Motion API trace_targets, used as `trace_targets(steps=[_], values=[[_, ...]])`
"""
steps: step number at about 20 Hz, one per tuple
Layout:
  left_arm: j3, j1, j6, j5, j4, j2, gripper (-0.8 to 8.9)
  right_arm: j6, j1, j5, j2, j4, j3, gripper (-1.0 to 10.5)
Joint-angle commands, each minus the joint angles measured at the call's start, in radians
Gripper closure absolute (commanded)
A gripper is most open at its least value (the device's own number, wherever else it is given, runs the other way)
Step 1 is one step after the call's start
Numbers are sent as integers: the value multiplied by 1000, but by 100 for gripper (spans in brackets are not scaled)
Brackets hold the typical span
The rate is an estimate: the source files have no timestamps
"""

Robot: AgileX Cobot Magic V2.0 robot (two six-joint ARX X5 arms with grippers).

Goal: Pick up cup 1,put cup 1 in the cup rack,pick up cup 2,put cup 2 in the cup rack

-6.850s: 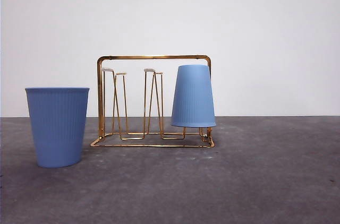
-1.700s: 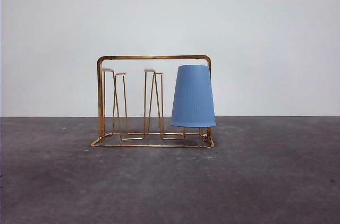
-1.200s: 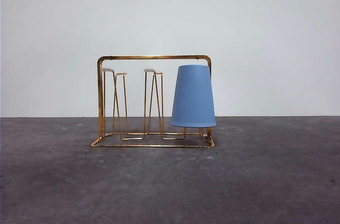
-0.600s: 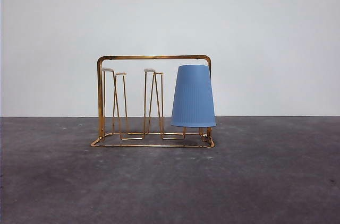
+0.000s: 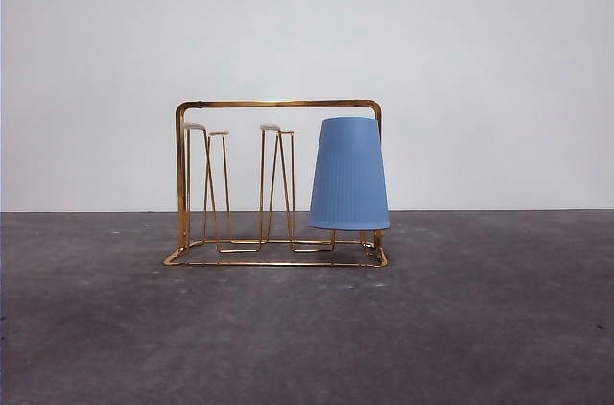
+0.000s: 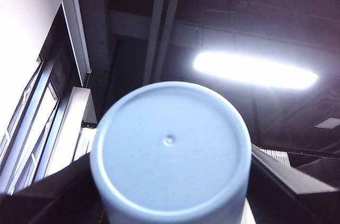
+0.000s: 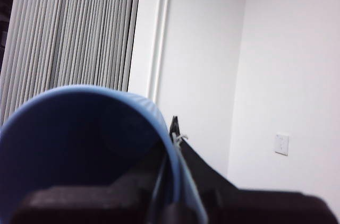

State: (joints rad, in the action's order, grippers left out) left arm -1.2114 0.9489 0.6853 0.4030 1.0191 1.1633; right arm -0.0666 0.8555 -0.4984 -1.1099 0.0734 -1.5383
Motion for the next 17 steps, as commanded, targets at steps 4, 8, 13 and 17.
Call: trace_targets(steps=[4, 8, 13, 17], values=[[5, -18, 2, 15, 19, -13, 821, -8, -4, 16, 14, -70, 4, 809], [5, -55, 2, 16, -7, -44, 821, 30, -5, 31, 58, -148, 4, 810], [5, -102, -18, 16, -117, -102, 821, 103, -5, 80, 134, -298, 4, 810], [5, -132, -104, 2, -311, -161, 821, 144, -5, 160, 198, -461, 4, 811]])
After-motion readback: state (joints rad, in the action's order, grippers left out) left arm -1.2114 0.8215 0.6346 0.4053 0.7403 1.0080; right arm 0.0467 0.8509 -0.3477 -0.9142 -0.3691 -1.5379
